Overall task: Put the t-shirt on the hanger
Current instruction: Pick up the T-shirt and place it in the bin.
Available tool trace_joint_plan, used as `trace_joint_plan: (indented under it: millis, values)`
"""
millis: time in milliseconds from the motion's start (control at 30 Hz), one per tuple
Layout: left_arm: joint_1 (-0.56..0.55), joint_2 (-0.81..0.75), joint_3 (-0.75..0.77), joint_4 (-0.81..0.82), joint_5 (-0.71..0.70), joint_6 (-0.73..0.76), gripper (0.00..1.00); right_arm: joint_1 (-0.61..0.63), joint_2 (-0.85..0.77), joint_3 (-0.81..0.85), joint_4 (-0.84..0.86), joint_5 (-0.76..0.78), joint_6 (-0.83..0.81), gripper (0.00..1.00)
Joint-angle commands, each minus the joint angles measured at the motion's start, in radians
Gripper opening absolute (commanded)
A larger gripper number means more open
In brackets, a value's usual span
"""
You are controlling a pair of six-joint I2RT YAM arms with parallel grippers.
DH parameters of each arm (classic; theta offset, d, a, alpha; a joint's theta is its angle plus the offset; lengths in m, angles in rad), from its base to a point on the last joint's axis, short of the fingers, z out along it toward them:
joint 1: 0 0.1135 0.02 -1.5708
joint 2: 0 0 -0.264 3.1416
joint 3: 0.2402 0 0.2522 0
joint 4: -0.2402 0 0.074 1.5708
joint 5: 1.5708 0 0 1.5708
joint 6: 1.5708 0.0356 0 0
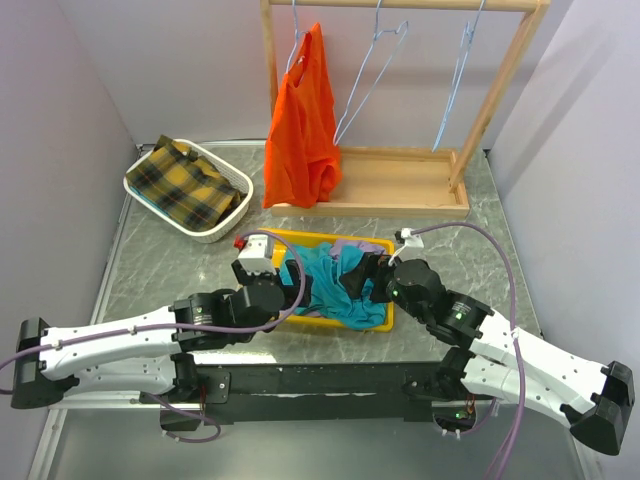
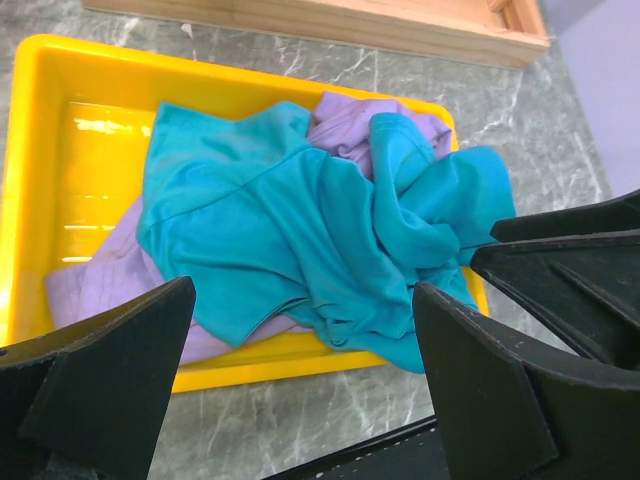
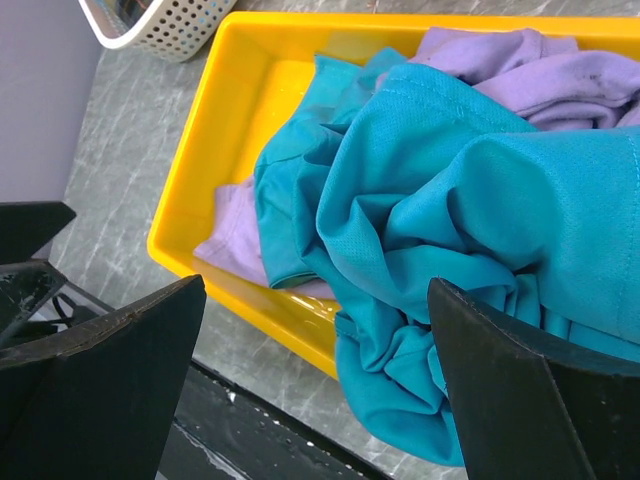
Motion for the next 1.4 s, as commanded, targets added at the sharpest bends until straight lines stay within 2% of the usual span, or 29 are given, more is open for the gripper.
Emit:
trace_joint_plan:
  millis: [0, 400, 600, 867, 967, 1067, 1100, 1167, 1200, 1233, 1367]
  values:
    - [-0.005, 0.016, 0.061, -0.078, -0.034, -0.041, 0.96, -0.007, 0.001, 0.029, -0.003, 0.008, -0.029, 1.00]
    - [-0.001, 0.010, 0.060, -0.141, -0.047, -0.138, 0.96, 0.016, 0.085, 0.080, -0.045, 0.006, -0.073, 1.00]
    - [0.040, -0.035, 0.028, -0.155, -0.005, -0.164, 0.96, 0.122, 0.242, 0.183, -0.106, 0.127, -0.078, 0.99]
    - [0.076, -0.052, 0.028, -0.156, 0.045, -0.140, 0.96, 0.136, 0.510, 0.299, -0.161, 0.305, -0.093, 0.97]
    - [0.082, -0.046, 0.040, -0.165, 0.053, -0.127, 0.96, 0.148, 0.582, 0.325, -0.177, 0.299, -0.106, 0.89]
    - [0.087, -0.041, 0.048, -0.158, 0.062, -0.111, 0.96, 0.154, 0.593, 0.341, -0.195, 0.305, -0.107, 0.69]
    - [0.088, -0.041, 0.048, -0.155, 0.067, -0.101, 0.96, 0.154, 0.583, 0.345, -0.201, 0.313, -0.107, 0.49]
    - [0.091, -0.041, 0.051, -0.147, 0.071, -0.094, 0.96, 0.154, 0.532, 0.365, -0.235, 0.345, -0.103, 0.24]
    - [0.093, -0.040, 0.049, -0.144, 0.076, -0.086, 0.96, 0.154, 0.511, 0.379, -0.247, 0.353, -0.101, 0.05]
    - [0.093, -0.041, 0.052, -0.141, 0.078, -0.084, 0.96, 0.154, 0.462, 0.407, -0.258, 0.356, -0.104, 0.00]
    - [0.094, -0.047, 0.043, -0.096, 0.110, -0.045, 0.96, 0.153, 0.327, 0.470, -0.290, 0.393, -0.118, 0.00]
